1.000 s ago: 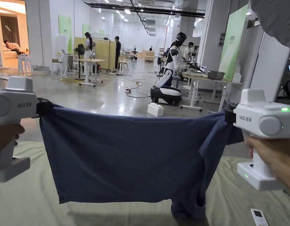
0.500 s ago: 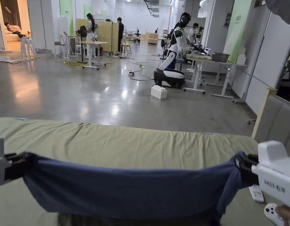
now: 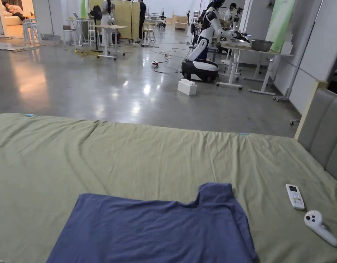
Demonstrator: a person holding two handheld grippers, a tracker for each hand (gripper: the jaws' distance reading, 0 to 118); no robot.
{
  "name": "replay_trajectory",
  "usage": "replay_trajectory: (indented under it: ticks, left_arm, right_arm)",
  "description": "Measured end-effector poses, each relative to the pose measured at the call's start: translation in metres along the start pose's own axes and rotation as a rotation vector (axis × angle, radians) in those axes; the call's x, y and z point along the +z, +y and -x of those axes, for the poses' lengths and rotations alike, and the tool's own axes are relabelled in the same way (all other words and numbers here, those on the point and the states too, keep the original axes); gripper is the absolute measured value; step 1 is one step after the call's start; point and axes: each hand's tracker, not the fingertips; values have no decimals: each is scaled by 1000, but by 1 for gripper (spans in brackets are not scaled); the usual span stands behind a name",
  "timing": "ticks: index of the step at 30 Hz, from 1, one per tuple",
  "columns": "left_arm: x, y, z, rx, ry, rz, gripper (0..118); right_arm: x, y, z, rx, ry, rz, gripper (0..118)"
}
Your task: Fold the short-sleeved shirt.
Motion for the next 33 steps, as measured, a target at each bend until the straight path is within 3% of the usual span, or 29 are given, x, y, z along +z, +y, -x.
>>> replay_trajectory:
  ticks: [9, 15, 18, 19, 21, 22, 24, 27, 33]
  left_arm:
    - [-55, -18, -2, -15, 80, 199, 6]
    - [-80, -36, 13, 9, 76, 206, 6]
    - [-76, -34, 10, -1, 75, 202, 9]
    - [-73, -33, 10, -6, 76, 201, 17]
    - [-64, -29, 7, -2, 95, 166, 47]
    - [-57, -25, 3, 2, 106, 128, 61]
    - [-45, -14, -3, 0, 66, 33, 63]
    - [-21, 7, -29, -27, 51, -127, 63]
    - [5, 42, -69, -57, 28, -469, 63]
  right_arm:
    - [-61, -31, 16, -18, -15, 173, 6]
    - [-76, -49, 19, -107, -39, 194, 7]
    - [-77, -55, 19, -168, -56, 170, 20]
    - [-74, -54, 21, -165, -75, 175, 40]
    - [-59, -46, 22, -185, -136, 128, 77]
    - [-52, -42, 22, -196, -152, 82, 83]
    - [-35, -29, 21, -221, -182, -22, 83]
    - [-13, -2, 20, -243, -253, -198, 93]
    - [9, 46, 26, -291, -358, -511, 89]
